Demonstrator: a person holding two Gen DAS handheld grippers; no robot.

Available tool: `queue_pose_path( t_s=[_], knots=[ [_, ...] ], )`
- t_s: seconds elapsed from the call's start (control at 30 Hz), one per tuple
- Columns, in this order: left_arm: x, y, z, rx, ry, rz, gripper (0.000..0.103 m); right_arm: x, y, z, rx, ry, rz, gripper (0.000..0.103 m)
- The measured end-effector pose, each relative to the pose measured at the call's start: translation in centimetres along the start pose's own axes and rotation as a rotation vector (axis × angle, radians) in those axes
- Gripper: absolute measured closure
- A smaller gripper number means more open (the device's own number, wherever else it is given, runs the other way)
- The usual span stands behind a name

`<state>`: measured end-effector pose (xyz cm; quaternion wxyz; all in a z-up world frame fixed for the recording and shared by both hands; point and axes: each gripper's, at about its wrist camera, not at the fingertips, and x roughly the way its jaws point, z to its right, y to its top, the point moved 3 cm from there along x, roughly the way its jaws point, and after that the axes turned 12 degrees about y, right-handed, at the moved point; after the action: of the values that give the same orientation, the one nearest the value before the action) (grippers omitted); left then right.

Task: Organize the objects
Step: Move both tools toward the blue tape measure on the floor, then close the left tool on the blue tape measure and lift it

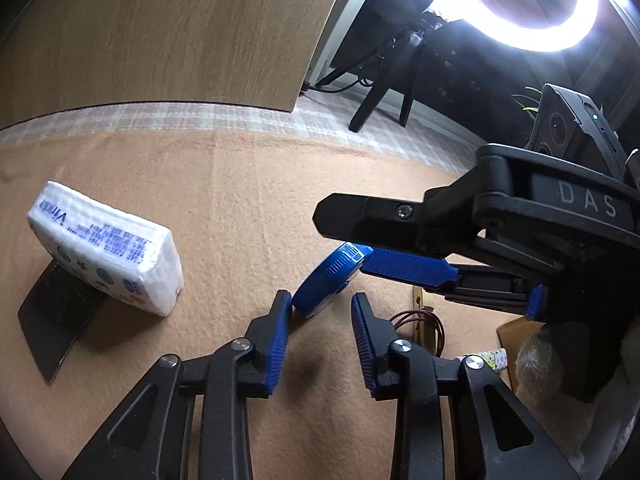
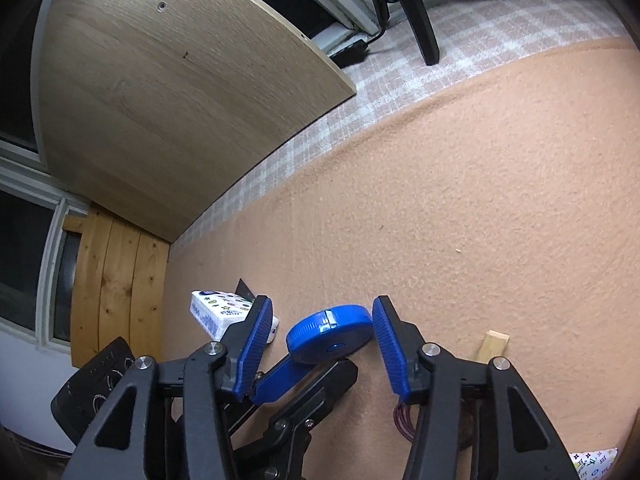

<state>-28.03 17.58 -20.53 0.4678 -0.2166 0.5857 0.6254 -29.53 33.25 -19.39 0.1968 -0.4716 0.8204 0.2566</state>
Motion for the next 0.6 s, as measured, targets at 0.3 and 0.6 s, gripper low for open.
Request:
queue_pose_path(
  t_s=[0.3, 0.6],
  knots=[
    [0.3, 0.2, -0.2, -0.02, -0.001, -0.003, 0.076, -0.1, -0.2, 0.8, 0.033, -0.009, 0.007, 0.064],
    [-0.5, 0.2, -0.1, -0.035, -0.014, -0.004, 0.077, -0.7, -0.3, -0.3, 0.011, -0.025, 0.013, 0.064]
  ],
)
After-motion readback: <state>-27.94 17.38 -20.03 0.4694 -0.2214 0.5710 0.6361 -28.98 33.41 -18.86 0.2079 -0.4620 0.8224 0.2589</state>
